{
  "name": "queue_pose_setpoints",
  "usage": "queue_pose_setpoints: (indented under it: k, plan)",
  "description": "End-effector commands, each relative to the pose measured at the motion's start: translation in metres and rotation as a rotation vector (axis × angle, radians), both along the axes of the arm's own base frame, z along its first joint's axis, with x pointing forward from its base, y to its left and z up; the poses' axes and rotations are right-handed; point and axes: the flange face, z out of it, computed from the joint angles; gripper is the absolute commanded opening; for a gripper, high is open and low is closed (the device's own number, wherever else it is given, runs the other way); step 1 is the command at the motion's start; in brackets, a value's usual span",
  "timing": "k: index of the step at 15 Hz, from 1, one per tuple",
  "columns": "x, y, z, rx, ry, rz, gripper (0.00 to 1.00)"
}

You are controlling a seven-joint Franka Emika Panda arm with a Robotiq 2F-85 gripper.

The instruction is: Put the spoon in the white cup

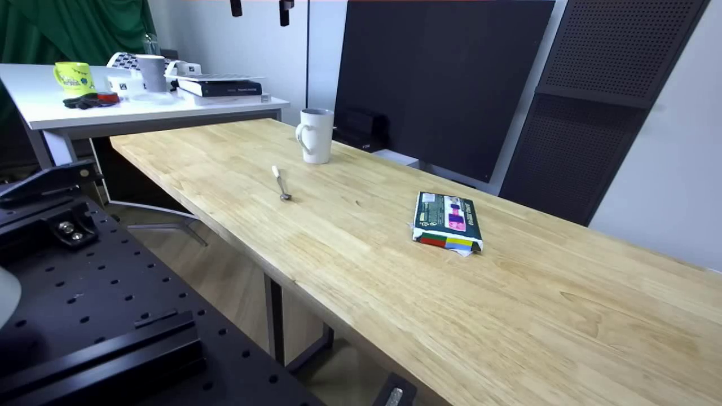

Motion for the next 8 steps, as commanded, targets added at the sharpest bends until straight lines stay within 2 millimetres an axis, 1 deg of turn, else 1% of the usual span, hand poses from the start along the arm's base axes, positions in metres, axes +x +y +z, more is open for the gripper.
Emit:
queue_pose_setpoints:
  k: [1, 6, 8]
  plan:
    - [0.036, 0.007, -0.014, 0.016, 0.034, 0.102, 1.0]
    - [0.071, 0.02, -0.04, -0.018, 0.055, 0.273, 1.0]
    - [0.079, 0.026, -0.051, -0.031, 0.07, 0.331, 1.0]
